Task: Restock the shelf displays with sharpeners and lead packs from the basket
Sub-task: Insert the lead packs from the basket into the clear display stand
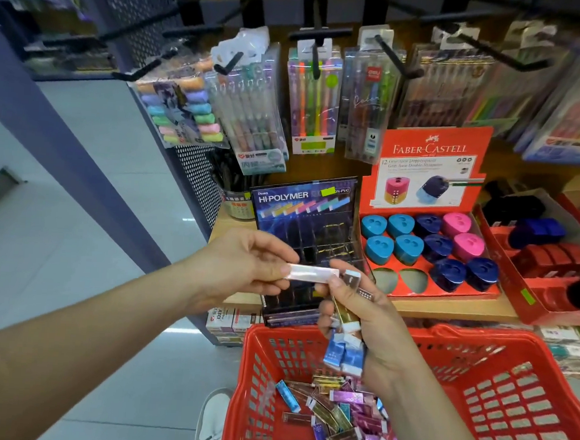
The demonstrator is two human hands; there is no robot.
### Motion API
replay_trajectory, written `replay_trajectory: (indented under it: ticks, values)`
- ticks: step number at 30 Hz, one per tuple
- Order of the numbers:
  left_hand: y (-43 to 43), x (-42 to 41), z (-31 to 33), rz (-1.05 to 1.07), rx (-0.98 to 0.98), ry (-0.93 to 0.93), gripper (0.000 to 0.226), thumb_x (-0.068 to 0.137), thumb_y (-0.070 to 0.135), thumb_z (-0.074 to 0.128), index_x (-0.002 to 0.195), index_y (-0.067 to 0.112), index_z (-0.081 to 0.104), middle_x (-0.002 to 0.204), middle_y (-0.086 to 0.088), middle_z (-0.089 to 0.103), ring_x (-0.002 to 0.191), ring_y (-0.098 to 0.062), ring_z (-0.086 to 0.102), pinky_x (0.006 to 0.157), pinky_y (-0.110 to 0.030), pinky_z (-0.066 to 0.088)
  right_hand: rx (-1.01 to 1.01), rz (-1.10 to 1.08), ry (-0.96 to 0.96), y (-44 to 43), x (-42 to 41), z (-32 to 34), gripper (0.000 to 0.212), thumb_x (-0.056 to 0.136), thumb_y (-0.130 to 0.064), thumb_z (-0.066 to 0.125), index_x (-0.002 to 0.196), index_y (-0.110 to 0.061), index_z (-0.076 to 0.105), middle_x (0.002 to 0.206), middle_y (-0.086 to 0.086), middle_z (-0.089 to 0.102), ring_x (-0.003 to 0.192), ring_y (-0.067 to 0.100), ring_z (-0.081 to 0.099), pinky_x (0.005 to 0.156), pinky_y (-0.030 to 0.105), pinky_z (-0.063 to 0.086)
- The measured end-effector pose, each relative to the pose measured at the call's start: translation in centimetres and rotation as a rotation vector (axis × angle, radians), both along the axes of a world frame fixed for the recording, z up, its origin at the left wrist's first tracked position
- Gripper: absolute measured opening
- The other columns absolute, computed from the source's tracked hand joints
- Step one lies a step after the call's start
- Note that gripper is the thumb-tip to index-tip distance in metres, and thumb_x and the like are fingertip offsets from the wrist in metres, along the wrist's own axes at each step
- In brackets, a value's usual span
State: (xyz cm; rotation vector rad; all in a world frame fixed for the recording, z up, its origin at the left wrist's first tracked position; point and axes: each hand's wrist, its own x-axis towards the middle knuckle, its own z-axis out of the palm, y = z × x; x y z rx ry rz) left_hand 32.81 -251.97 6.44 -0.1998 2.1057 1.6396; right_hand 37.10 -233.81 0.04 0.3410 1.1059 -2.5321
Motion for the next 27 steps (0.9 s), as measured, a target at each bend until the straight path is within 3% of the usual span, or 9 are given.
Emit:
replay_trajectory:
  ticks: [3, 6, 9, 14, 16, 19, 23, 27]
  values:
    - [-1.6, -1.4, -0.4, 0.127, -0.092, 0.122, 0.016, 0.082, -0.004, 0.068, 0.094, 0.007, 0.071, 0.076, -0.008, 0.069, 0.073, -0.021, 0.069, 0.075, -0.032, 0.06, -0.081, -0.036, -0.088, 0.3, -0.3, -0.3, 0.038, 0.074, -0.014, 0.068, 0.111, -0.011, 0.066, 0.07, 0.011, 0.062, 0.063, 0.023, 0.068, 0.053, 0.03, 0.057]
    - [-3.3, -3.2, -1.0, 0.186, -0.356, 0.3, 0.013, 0.083, 0.005, 0.071, 0.085, 0.018, 0.074, 0.078, -0.006, 0.073, 0.082, -0.028, 0.069, 0.08, -0.039, 0.058, -0.075, -0.056, -0.117, 0.5, -0.3, -0.5, 0.032, 0.074, -0.021, 0.069, 0.106, -0.016, 0.068, 0.07, 0.01, 0.06, 0.06, 0.023, 0.066, 0.048, 0.029, 0.055]
    - [-3.8, -4.5, -1.5, 0.126, -0.602, 0.47, 0.018, 0.085, 0.013, 0.07, 0.079, 0.03, 0.071, 0.078, 0.005, 0.07, 0.076, -0.017, 0.066, 0.072, -0.031, 0.054, -0.044, -0.071, -0.105, 0.6, -0.3, -0.9, 0.033, 0.074, -0.025, 0.07, 0.106, -0.018, 0.069, 0.075, 0.009, 0.057, 0.055, 0.017, 0.055, 0.041, 0.022, 0.044]
    - [-3.4, -5.5, -2.5, 0.039, -0.832, 0.597, 0.016, 0.087, 0.015, 0.068, 0.103, 0.017, 0.071, 0.083, 0.008, 0.066, 0.08, -0.008, 0.062, 0.079, -0.021, 0.049, -0.07, -0.079, -0.096, 0.7, -0.2, -1.1, 0.034, 0.074, -0.025, 0.069, 0.108, -0.019, 0.071, 0.074, 0.009, 0.057, 0.054, 0.016, 0.053, 0.04, 0.02, 0.042]
    - [-3.3, -5.6, -2.7, -0.004, -0.885, 0.618, 0.017, 0.088, 0.018, 0.067, 0.105, 0.017, 0.071, 0.088, 0.007, 0.068, 0.083, -0.01, 0.063, 0.084, -0.026, 0.051, -0.079, -0.058, -0.117, 0.7, -0.5, -1.1, 0.044, 0.068, -0.026, 0.078, 0.111, -0.019, 0.07, 0.073, 0.01, 0.057, 0.053, 0.016, 0.053, 0.039, 0.02, 0.042]
    - [-3.0, -6.2, -2.8, -0.076, -0.956, 0.672, 0.018, 0.091, 0.021, 0.063, 0.106, 0.018, 0.072, 0.099, 0.004, 0.072, 0.093, -0.016, 0.063, 0.087, -0.027, 0.047, -0.12, -0.014, -0.152, 0.6, -0.9, -1.0, 0.087, 0.035, -0.022, 0.098, 0.115, -0.02, 0.065, 0.07, 0.013, 0.06, 0.052, 0.02, 0.057, 0.036, 0.024, 0.043]
    - [-2.6, -6.9, -3.6, -0.088, -0.92, 0.737, 0.021, 0.091, 0.014, 0.062, 0.108, 0.014, 0.073, 0.105, 0.0, 0.071, 0.103, -0.019, 0.061, 0.096, -0.027, 0.043, -0.106, -0.003, -0.102, 1.1, -0.1, -0.7, 0.047, 0.071, -0.005, 0.063, 0.118, -0.012, 0.066, 0.079, 0.017, 0.064, 0.065, 0.021, 0.062, 0.036, 0.021, 0.042]
    - [-2.7, -6.8, -4.6, -0.018, -0.864, 0.747, 0.019, 0.088, 0.015, 0.066, 0.106, 0.013, 0.074, 0.101, 0.001, 0.072, 0.096, -0.014, 0.063, 0.094, -0.025, 0.046, -0.042, 0.006, -0.074, 0.9, 0.2, -0.5, 0.037, 0.073, -0.002, 0.064, 0.109, -0.01, 0.072, 0.084, 0.019, 0.07, 0.064, 0.021, 0.06, 0.036, 0.021, 0.042]
